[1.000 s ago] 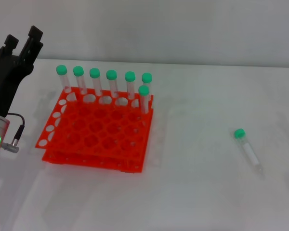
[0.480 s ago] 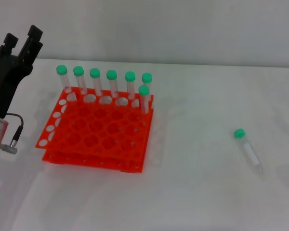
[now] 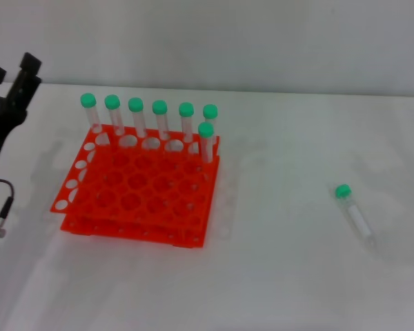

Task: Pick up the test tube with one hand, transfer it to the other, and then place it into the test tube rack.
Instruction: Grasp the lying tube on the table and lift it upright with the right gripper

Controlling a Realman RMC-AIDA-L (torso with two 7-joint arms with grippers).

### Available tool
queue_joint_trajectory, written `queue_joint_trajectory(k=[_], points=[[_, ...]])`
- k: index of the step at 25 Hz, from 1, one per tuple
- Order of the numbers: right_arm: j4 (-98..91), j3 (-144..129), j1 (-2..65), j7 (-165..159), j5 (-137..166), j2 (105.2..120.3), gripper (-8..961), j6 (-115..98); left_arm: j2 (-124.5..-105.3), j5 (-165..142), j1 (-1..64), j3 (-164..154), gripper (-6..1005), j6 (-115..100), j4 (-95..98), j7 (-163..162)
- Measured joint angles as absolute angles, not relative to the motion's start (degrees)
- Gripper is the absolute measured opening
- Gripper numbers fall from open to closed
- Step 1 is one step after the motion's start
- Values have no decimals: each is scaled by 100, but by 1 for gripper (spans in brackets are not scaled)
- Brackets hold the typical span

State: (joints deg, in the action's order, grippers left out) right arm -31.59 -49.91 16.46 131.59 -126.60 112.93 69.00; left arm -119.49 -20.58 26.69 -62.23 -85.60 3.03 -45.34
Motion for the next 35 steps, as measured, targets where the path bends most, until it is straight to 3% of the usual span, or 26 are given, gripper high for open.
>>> queue_joint_trajectory(k=[6,13,21,27,35], points=[[-4686,-4986,1594,10725,-11159,11253,840,6951,-11919,-2078,2306,-6222,889,-8571,773,-4594],[-7202,-5091,1481,7882,-9021,11450,840,7092,-11900,-2221,2089,-6227,889,-8571,858,-4541],[-10163,-5624,1974,4123,-5516,11464,839,7952,-11886,-2680,1706,-6232,889,-8576,1202,-4518],[-10735,-6183,2716,2766,-3978,11506,839,9311,-11886,-2770,1596,-6231,890,-8607,1364,-4447],[-10262,-7261,2987,1727,-3297,11522,838,9781,-11897,-2939,1664,-6230,890,-8776,1370,-4077]])
